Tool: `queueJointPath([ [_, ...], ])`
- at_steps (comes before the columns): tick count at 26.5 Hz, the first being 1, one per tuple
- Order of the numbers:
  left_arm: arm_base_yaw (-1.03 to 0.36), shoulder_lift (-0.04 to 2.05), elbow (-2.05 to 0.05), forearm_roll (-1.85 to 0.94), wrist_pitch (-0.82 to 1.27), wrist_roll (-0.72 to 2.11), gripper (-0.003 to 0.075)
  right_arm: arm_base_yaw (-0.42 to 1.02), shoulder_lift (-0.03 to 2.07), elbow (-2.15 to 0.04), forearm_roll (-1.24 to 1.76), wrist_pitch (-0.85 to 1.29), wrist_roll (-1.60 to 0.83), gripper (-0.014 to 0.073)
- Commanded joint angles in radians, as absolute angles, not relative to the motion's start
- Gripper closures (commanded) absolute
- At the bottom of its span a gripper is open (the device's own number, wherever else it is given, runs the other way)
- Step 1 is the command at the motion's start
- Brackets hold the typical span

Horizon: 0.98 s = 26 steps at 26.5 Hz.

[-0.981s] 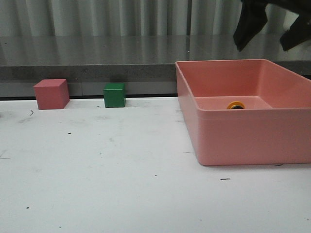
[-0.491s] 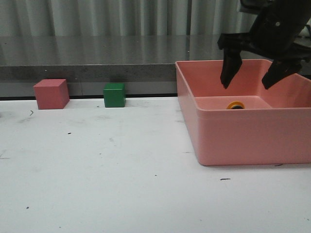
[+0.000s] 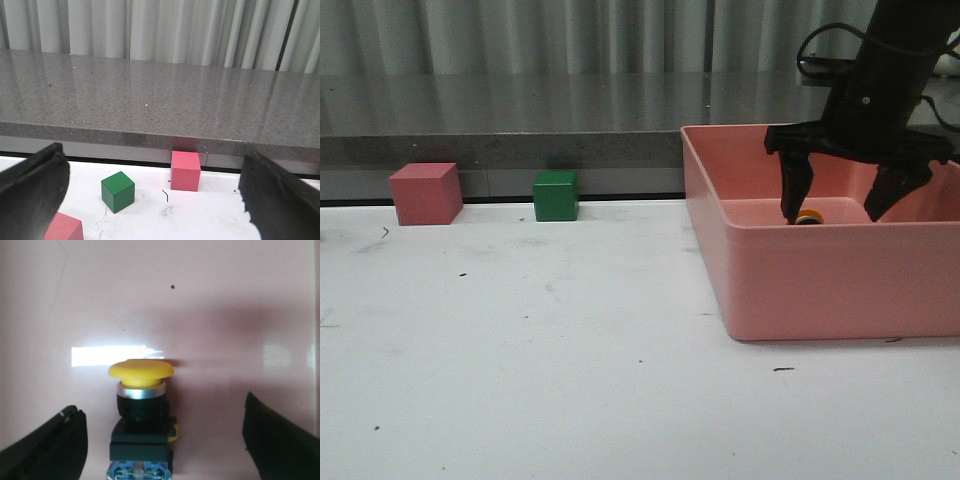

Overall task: Place and stand button with both arms
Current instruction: 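Close the right gripper on the yellow-capped button's body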

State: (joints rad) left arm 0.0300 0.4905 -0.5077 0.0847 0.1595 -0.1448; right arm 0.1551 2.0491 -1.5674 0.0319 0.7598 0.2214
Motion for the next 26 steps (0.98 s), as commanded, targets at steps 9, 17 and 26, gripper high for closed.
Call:
queueJointPath([
  [9,0.03,0.499,-0.542,0.087,0.077,-0.153,0.006,0.165,2.046,-1.607,0.024,0.755,0.226,0.0055],
  [17,0.03,0.499,-0.542,0.087,0.079,-0.153,0.006,0.165,2.044,-1.61,0.027,0.781,0.226,0.0325],
  [26,0.03,0.499,-0.542,0.087,0.079,-0.153,0.006,0.165,1.989,-1.611,0.027,0.79,0.226,0.04],
])
